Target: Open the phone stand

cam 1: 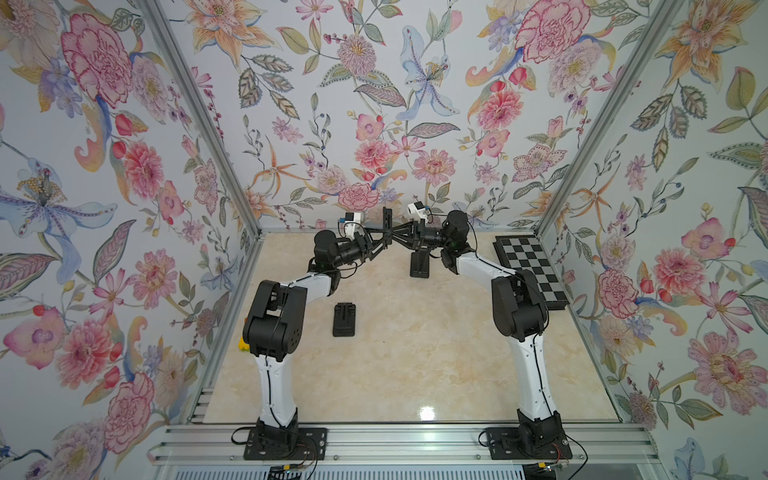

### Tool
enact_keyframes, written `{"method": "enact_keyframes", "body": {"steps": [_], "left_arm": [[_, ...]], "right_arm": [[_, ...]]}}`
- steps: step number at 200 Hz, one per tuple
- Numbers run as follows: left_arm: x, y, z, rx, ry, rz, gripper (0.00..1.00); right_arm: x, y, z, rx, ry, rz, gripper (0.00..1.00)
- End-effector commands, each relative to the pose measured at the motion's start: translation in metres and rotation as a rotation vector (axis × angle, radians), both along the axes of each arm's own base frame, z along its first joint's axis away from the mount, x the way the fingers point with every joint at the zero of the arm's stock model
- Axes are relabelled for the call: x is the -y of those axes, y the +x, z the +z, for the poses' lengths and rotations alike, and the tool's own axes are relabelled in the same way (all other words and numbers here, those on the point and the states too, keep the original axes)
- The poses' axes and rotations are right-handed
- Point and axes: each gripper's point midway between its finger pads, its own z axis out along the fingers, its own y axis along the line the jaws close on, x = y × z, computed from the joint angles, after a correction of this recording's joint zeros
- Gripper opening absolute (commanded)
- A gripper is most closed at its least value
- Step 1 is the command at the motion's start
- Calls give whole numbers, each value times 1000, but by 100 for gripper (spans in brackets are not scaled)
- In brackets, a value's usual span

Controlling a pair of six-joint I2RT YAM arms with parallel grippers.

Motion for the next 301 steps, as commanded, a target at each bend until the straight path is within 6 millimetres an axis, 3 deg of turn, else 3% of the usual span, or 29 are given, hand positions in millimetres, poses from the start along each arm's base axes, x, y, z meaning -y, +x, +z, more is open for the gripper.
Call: {"method": "enact_keyframes", "body": {"steps": [1, 19, 48, 102, 301], "left_arm": [[-15, 6, 10, 95, -8, 40, 48], [-18, 7, 10, 95, -12, 49, 41], [-24, 10, 9, 93, -16, 72, 20], [-39, 18, 6, 88, -24, 122, 0], [-80, 34, 9, 97, -36, 210, 0]], "right_arm": [[-3, -2, 4, 3, 0, 19, 0], [-3, -3, 5, 3, -2, 20, 0], [-4, -5, 3, 1, -7, 18, 0], [1, -9, 0, -1, -24, 9, 0], [34, 3, 4, 2, -36, -45, 0]]}}
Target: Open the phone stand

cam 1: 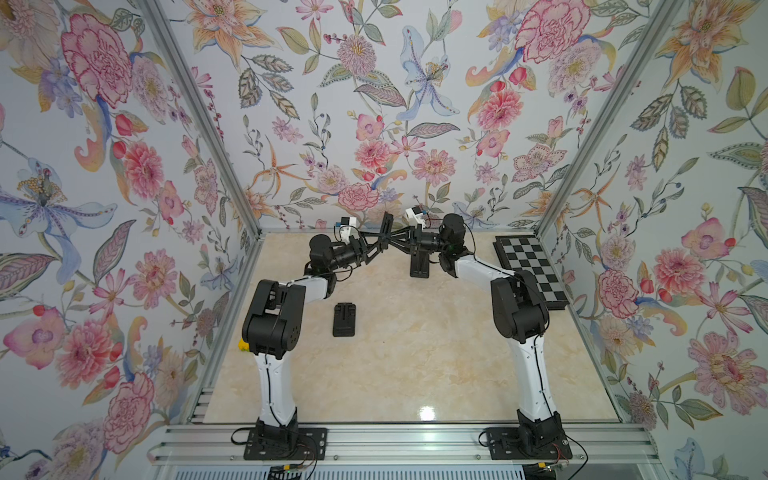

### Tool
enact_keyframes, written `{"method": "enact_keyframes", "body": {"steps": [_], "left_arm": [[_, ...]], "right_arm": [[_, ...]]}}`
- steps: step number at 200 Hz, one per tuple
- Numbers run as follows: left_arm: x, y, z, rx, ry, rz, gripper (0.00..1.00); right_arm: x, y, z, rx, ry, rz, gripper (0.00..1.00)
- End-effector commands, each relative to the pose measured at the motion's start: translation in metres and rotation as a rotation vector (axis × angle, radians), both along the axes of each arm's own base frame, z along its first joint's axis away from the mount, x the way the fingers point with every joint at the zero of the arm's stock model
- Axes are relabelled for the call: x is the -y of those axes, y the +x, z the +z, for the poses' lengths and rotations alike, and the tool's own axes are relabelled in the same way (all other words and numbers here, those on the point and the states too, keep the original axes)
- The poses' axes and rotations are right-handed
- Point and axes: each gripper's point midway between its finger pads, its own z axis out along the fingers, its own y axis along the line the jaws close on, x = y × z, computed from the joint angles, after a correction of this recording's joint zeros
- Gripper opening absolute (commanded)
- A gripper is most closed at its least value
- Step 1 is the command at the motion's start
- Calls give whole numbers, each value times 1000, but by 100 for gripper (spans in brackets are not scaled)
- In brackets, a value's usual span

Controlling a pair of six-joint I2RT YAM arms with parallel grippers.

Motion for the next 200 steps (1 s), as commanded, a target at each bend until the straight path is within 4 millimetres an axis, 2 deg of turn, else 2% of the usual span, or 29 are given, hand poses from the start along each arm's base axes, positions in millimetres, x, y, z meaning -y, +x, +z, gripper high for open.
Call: {"method": "enact_keyframes", "body": {"steps": [1, 112, 200], "left_arm": [[-63, 33, 23, 127, -19, 211, 0], [-71, 29, 24, 128, -16, 222, 0], [-75, 23, 22, 123, -9, 219, 0]], "right_arm": [[38, 7, 20, 1, -2, -21, 0], [53, 10, 28, 14, -1, -37, 0], [55, 11, 30, 15, 1, -43, 0]]}}
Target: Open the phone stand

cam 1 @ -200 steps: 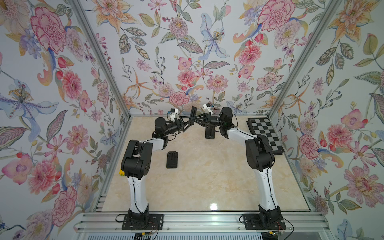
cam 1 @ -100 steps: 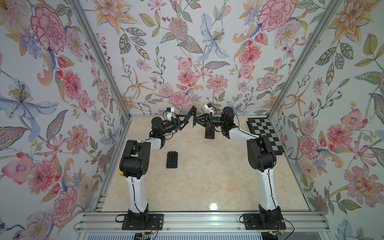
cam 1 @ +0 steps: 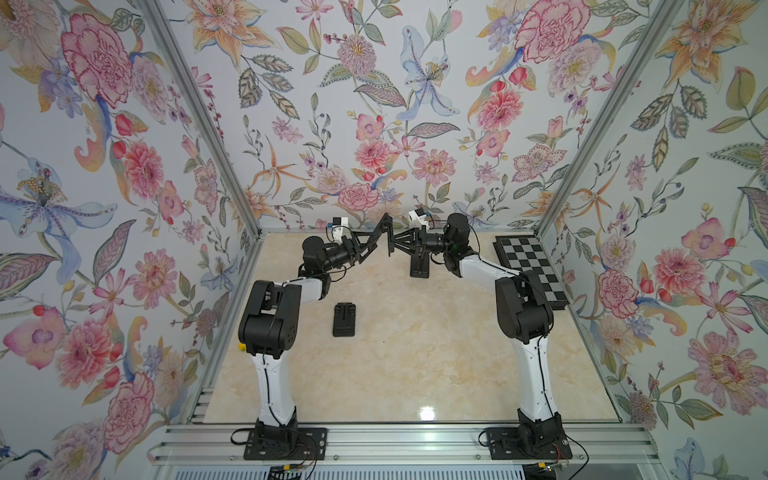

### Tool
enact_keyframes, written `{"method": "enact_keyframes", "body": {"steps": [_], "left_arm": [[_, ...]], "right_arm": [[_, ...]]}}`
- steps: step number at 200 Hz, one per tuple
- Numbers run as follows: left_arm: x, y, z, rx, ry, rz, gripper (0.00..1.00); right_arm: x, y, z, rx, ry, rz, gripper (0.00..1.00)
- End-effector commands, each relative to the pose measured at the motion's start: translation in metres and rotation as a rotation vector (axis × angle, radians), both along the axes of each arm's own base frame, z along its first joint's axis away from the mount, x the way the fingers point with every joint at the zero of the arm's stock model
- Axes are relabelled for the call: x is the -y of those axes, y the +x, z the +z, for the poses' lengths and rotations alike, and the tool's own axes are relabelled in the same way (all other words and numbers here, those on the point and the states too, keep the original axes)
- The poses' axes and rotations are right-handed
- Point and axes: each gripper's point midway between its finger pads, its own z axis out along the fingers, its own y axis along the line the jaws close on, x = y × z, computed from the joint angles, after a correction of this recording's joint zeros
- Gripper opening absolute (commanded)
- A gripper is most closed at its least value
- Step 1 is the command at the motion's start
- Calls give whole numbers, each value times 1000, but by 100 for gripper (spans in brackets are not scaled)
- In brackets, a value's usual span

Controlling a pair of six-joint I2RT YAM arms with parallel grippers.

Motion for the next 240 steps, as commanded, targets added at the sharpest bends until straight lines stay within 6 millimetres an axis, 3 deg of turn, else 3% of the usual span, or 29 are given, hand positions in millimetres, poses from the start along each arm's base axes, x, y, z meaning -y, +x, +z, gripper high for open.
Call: {"method": "enact_keyframes", "body": {"steps": [1, 240], "left_arm": [[-55, 20, 25, 115, -2, 175, 0], [-60, 9, 26, 115, 4, 179, 0]], "right_arm": [[41, 18, 33, 46, 21, -81, 0], [53, 20, 38, 55, 23, -93, 0]]}}
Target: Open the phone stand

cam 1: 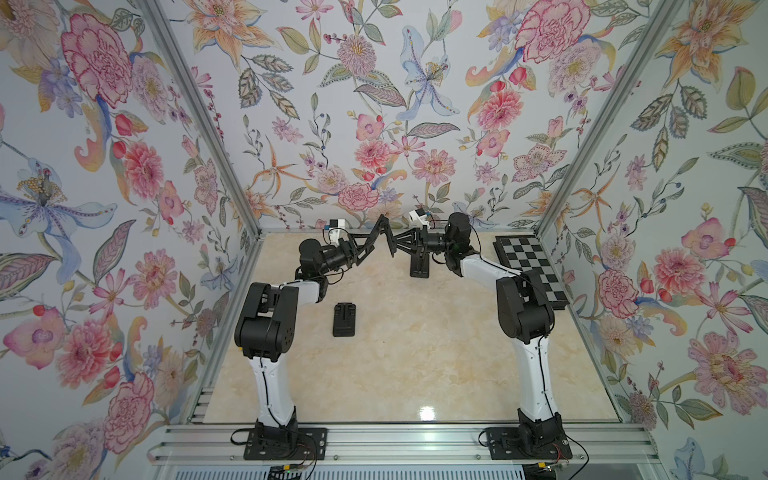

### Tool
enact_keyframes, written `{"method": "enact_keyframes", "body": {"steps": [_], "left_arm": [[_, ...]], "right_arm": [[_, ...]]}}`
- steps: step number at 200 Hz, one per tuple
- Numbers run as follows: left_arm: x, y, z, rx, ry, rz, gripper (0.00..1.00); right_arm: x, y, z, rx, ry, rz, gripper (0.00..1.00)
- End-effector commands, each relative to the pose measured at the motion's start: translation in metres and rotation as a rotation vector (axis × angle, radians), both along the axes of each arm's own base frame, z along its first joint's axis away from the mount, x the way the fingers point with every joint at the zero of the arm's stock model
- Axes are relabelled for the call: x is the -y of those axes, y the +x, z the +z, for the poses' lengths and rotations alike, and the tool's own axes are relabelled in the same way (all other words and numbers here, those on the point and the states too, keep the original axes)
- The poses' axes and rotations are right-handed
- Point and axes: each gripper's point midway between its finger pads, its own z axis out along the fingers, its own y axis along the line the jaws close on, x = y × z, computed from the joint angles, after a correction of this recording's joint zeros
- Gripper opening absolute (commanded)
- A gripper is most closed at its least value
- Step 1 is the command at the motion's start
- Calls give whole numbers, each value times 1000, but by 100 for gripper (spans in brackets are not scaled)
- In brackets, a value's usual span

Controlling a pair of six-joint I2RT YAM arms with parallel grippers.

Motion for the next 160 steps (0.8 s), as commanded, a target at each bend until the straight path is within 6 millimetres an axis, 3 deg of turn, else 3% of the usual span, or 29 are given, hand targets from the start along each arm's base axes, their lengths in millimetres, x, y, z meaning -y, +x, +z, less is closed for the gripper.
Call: {"method": "enact_keyframes", "body": {"steps": [1, 71, 89, 116, 132, 150, 160], "left_arm": [[-52, 16, 26, 118, 5, 166, 0], [-53, 14, 23, 111, 9, 172, 0], [-51, 13, 23, 113, 8, 168, 0], [-49, 12, 23, 113, 8, 164, 0], [-45, 12, 23, 111, 8, 157, 0], [-40, 11, 22, 106, 8, 145, 0], [-38, 11, 21, 105, 9, 143, 0]], "right_arm": [[49, 22, 38, 60, 26, -109, 0], [52, 22, 37, 59, 25, -113, 0], [51, 22, 38, 61, 26, -111, 8], [44, 21, 42, 68, 31, -96, 31], [40, 21, 45, 77, 34, -93, 55], [39, 21, 50, 91, 36, -94, 72], [39, 22, 52, 96, 30, -97, 89]]}}
